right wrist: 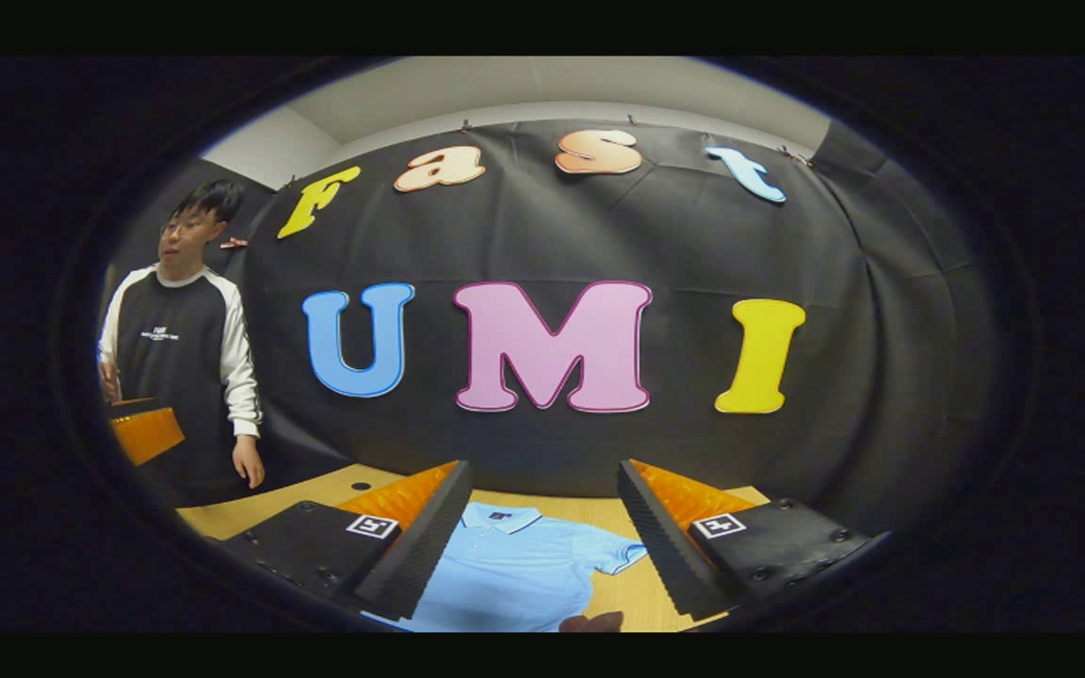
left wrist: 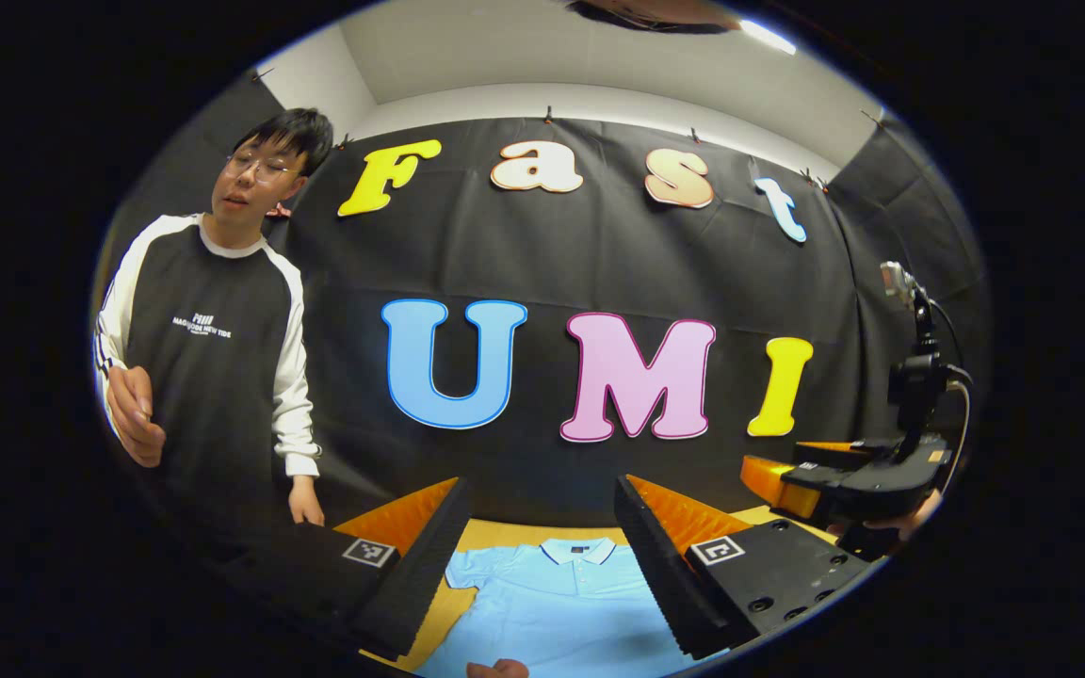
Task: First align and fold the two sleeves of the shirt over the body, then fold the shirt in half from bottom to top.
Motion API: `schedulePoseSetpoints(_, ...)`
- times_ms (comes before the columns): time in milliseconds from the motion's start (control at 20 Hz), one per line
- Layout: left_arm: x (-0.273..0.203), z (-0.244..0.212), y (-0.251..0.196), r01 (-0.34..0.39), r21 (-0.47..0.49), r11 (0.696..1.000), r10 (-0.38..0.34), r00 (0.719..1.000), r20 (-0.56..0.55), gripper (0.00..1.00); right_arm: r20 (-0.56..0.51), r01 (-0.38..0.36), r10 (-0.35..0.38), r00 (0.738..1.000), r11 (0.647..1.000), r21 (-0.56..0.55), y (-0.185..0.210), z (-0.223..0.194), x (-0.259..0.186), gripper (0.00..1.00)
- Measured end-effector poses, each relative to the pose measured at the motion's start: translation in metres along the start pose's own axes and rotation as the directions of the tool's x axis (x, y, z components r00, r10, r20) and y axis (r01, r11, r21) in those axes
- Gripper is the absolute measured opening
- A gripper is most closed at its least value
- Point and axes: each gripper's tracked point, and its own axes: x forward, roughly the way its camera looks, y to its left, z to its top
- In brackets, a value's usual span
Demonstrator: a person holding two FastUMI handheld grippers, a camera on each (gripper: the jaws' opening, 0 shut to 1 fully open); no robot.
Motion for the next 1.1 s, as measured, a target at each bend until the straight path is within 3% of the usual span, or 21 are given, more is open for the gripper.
schedulePoseSetpoints(300, -0.001, 0.014, 0.010, -0.026, -0.018, 0.999, 0.026, 0.999, 0.030, 0.98, 0.046, -0.060, 0.058, 0.997, 0.997, 0.043, 0.027, 0.020, -0.019, 0.97)
schedulePoseSetpoints(600, -0.004, 0.012, 0.003, 0.008, 0.006, 1.000, -0.008, 1.000, 0.018, 0.96, 0.021, -0.094, 0.093, 0.995, 0.995, 0.032, 0.042, 0.014, -0.036, 0.97)
schedulePoseSetpoints(1100, -0.001, 0.028, 0.002, 0.028, 0.023, 0.999, -0.030, 0.996, 0.080, 0.96, 0.047, -0.046, 0.044, 0.998, 0.999, 0.026, 0.024, 0.023, -0.036, 0.97)
